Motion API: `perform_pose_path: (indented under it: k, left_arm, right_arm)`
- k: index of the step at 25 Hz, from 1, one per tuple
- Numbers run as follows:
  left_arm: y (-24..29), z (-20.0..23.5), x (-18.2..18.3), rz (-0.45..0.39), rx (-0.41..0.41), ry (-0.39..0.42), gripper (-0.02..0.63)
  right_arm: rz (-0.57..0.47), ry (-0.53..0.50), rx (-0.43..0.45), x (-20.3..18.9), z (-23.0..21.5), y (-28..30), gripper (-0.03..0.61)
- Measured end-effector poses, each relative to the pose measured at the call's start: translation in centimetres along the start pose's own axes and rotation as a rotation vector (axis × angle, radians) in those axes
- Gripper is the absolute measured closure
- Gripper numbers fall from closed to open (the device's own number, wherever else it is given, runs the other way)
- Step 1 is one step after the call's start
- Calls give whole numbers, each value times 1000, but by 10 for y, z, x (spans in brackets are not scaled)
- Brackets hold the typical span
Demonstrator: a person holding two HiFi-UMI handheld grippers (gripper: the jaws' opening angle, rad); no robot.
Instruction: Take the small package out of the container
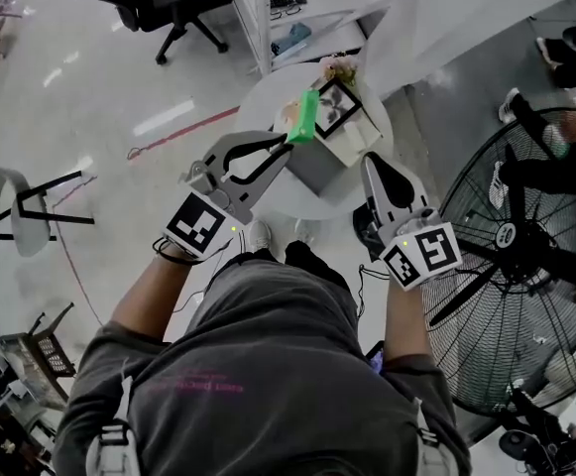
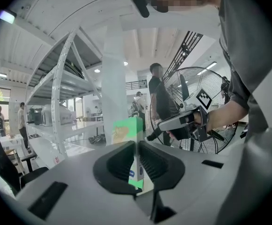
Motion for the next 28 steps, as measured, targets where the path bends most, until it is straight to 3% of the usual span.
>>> perform_pose_path:
  k: [18, 28]
  left_arm:
    - [-8, -12, 2, 10, 28, -19, 561]
    - [-9, -21, -6, 11, 41, 23, 561]
  right_arm:
    - [11, -10, 19, -2, 1, -10, 558]
    - [13, -14, 40, -7, 0, -15, 558]
Point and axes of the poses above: the fingertips, and each gripper's own axes: y forward along the fingers, z to its left, x out of its top, the point moved 7 cm from there along -y, backward along the fingers, and after that the axes turned 3 degrees about -z, right-handed, at the moved point
